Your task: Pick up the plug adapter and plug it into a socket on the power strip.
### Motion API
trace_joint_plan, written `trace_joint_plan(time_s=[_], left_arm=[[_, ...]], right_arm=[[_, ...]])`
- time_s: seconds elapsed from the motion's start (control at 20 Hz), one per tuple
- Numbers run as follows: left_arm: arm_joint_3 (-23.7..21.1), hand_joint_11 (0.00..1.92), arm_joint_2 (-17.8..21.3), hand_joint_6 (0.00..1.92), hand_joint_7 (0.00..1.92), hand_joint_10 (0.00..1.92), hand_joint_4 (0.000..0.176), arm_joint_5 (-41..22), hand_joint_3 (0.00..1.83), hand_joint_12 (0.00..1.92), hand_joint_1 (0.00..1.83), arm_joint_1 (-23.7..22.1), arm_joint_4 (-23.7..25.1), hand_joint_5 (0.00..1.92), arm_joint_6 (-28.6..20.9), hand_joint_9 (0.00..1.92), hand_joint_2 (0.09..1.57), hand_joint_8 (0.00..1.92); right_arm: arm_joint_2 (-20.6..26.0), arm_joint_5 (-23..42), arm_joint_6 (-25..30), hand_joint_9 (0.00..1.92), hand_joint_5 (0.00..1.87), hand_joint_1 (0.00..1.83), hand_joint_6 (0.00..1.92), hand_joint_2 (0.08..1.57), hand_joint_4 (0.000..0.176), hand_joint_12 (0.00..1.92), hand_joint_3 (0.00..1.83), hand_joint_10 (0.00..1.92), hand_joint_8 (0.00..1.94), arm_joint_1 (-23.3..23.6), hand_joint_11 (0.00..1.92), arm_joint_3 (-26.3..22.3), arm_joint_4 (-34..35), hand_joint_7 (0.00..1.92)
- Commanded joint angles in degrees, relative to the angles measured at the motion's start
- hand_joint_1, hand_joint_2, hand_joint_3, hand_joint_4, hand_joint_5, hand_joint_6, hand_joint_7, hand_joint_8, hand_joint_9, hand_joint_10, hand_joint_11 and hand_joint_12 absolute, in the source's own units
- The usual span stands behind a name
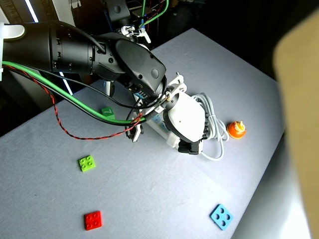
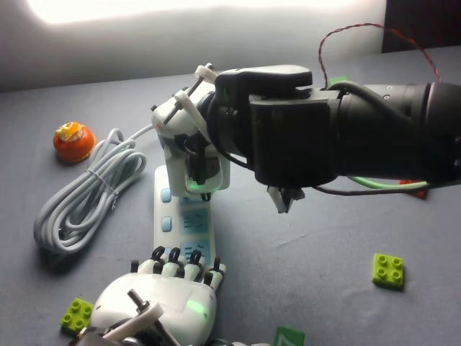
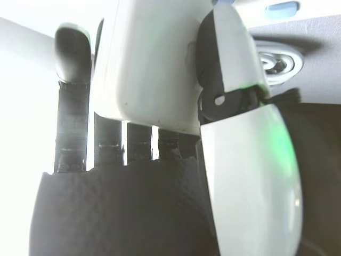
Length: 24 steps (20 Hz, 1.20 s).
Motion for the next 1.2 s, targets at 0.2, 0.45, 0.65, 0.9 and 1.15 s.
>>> trace_joint_plan(time_s=[0.2,0.45,0.65,0.9,1.15], left_arm=[[-0.8,0.01,0.1,0.01,0.04,0.01,0.000,-2.3,0.00,0.00,0.00,0.1,2.6,0.03,-0.2,0.02,1.20,0.01],[-1.1,0.01,0.1,0.01,0.03,0.01,0.000,-2.5,0.00,0.00,0.00,0.5,2.6,0.03,-0.3,0.02,1.20,0.01],[-1.3,0.03,0.1,0.01,0.05,0.01,0.000,-2.7,0.00,0.01,0.00,0.8,2.6,0.05,-0.6,0.03,1.20,0.01],[-1.4,0.01,0.1,0.00,0.05,0.01,0.000,-3.0,0.00,0.00,0.00,0.8,2.6,0.04,-0.8,0.02,1.19,0.01],[-1.4,0.00,0.1,0.00,0.02,0.00,0.000,-3.0,0.00,0.00,0.00,0.9,2.6,0.02,-0.8,0.00,1.20,0.00]], right_arm=[[-2.9,-3.6,0.4,0.76,0.82,1.22,1.07,1.19,0.000,1.61,0.00,1.28,1.34,-0.9,0.66,1.4,-2.2,0.89],[-4.6,-3.1,0.4,0.74,0.79,1.21,1.11,1.20,0.000,1.65,0.00,1.30,1.36,-1.9,0.62,1.7,-2.8,0.88],[-3.9,-3.1,0.4,0.76,0.79,1.21,1.10,1.20,0.000,1.63,0.00,1.29,1.38,-2.1,0.64,1.7,-2.8,0.87],[-2.7,-4.2,0.4,0.74,0.78,1.21,1.12,1.20,0.000,1.66,0.00,1.29,1.37,-1.9,0.61,1.5,-2.8,0.87],[-1.8,-5.1,0.4,0.73,0.78,1.20,1.13,1.20,0.000,1.62,0.00,1.27,1.37,-2.0,0.61,1.5,-2.8,0.87]])
